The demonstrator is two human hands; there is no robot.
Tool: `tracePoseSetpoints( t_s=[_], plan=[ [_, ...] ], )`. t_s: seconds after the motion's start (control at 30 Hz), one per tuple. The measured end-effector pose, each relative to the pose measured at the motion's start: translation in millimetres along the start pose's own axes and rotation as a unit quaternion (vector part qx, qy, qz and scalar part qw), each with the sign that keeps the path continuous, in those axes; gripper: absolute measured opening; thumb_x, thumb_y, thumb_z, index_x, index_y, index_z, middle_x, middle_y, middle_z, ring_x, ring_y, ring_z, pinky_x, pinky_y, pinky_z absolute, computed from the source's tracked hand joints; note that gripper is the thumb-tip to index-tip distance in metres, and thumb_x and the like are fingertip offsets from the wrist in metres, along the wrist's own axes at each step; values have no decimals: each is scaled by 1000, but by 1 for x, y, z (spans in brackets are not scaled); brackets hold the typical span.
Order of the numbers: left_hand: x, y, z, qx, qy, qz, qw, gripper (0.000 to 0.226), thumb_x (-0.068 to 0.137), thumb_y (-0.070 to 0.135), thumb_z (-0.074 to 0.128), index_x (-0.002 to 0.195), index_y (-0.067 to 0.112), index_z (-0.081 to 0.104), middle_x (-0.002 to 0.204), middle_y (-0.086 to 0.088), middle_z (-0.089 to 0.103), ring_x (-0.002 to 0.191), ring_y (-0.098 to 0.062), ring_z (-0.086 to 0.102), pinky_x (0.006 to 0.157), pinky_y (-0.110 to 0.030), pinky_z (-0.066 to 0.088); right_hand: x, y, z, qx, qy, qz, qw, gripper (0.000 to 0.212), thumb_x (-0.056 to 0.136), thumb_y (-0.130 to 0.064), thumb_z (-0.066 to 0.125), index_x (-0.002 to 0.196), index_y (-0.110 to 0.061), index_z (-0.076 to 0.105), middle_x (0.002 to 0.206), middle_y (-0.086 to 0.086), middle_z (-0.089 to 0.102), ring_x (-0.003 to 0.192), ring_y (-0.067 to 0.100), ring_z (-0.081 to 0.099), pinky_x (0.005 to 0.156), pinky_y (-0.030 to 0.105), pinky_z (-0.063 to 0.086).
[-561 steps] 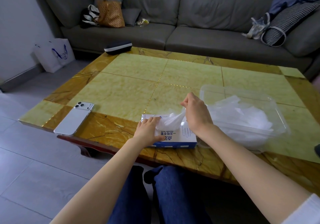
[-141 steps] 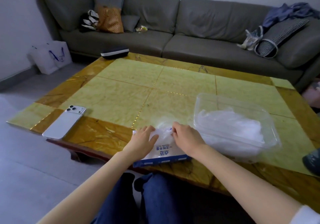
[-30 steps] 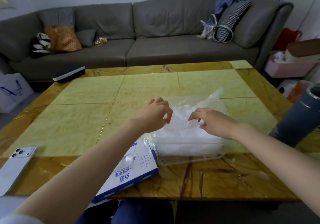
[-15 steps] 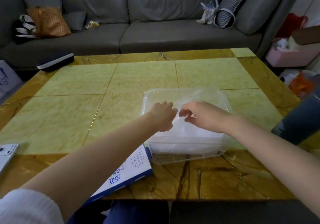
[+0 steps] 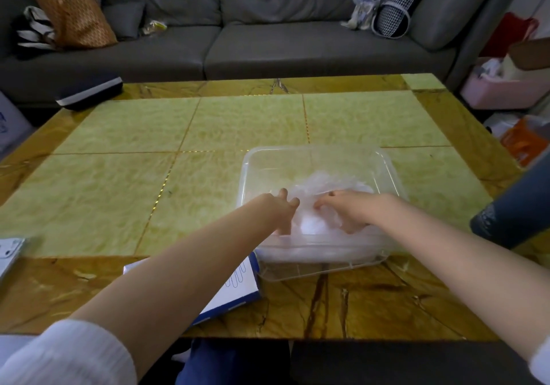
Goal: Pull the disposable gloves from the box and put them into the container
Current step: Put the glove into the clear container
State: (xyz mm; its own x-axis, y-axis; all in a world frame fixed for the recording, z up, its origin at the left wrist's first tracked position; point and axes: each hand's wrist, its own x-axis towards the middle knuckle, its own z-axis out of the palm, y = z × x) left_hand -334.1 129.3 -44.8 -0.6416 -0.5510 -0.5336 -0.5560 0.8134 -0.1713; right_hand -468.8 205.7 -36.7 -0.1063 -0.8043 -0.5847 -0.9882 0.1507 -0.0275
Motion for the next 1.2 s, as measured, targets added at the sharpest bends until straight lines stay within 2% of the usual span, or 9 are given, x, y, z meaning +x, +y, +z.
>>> tracePoseSetpoints(
  t_s=[0.2, 0.27, 0.37, 0.5, 0.63, 0.8, 0.9, 1.03, 1.2],
  plan=[
    [-15, -4, 1, -3, -35, -18, 999, 65, 96, 28, 48, 149, 13, 14, 151, -15, 18, 127, -35, 41, 87, -38, 42, 1, -19, -6, -7, 1, -5, 1000, 76, 85, -4, 63, 147, -19, 23, 153, 6, 26, 130, 28, 42, 104, 35, 39],
    [-25, -6, -9, -13, -34, -6, 999, 58, 97, 35, 46, 146, 12, 24, 147, -13, 30, 124, -31, 45, 93, -37, 41, -8, -26, -15, 3, 5, 8, 1000, 76, 85, -8, 66, 147, -12, 24, 151, 9, 31, 130, 28, 43, 103, 33, 39],
    [-50, -14, -22, -39, 42, 19, 998, 48, 97, 38, 46, 137, 11, 39, 134, -9, 49, 117, -27, 51, 92, -35, 42, -27, -38, -29, -4, 43, 21, 999, 63, 88, -18, 65, 142, -10, 34, 140, 12, 44, 120, 29, 50, 98, 35, 43],
    [-95, -30, -16, -131, 225, 38, 965, 37, 98, 35, 45, 131, 19, 45, 130, -2, 52, 117, -21, 50, 91, -31, 38, -51, -66, -33, 0, 169, -2, 986, 43, 95, -25, 54, 135, -13, 43, 134, 10, 47, 120, 29, 50, 95, 38, 43],
    [-129, -50, 20, -246, 403, 0, 881, 26, 95, 20, 48, 120, 18, 52, 121, 1, 55, 113, -19, 50, 95, -32, 37, -65, -114, -14, 54, 339, -125, 931, 48, 93, -11, 53, 139, -13, 38, 136, 7, 39, 120, 25, 46, 93, 34, 42],
    [-150, -75, 77, -279, 317, -125, 898, 31, 95, 18, 47, 125, 14, 45, 122, -3, 49, 113, -22, 50, 97, -34, 38, -54, -174, 4, 52, 460, -298, 835, 40, 69, 18, 61, 105, -1, 63, 102, 12, 60, 93, 27, 59, 81, 35, 53],
    [-162, -86, 110, -269, 248, -158, 917, 36, 94, 24, 47, 128, 16, 39, 126, -3, 46, 119, -23, 46, 99, -36, 36, -45, -204, 15, 51, 391, -318, 862, 31, 81, 8, 56, 110, -2, 59, 110, 12, 56, 101, 27, 56, 81, 36, 51],
    [-176, -93, 145, -303, 205, -160, 917, 67, 85, 45, 57, 141, 22, 28, 139, -1, 39, 129, -23, 36, 103, -37, 32, -22, -221, 40, 26, 251, -209, 945, 34, 94, -10, 48, 129, -8, 47, 130, 7, 44, 121, 24, 41, 95, 34, 38],
    [-178, -87, 164, -318, 249, -139, 904, 79, 83, 51, 61, 146, 22, 22, 146, 2, 32, 134, -19, 31, 107, -33, 26, -12, -226, 50, 43, 255, -168, 951, 34, 95, -11, 45, 128, -15, 52, 129, 5, 47, 120, 23, 38, 98, 36, 38]
  ],
)
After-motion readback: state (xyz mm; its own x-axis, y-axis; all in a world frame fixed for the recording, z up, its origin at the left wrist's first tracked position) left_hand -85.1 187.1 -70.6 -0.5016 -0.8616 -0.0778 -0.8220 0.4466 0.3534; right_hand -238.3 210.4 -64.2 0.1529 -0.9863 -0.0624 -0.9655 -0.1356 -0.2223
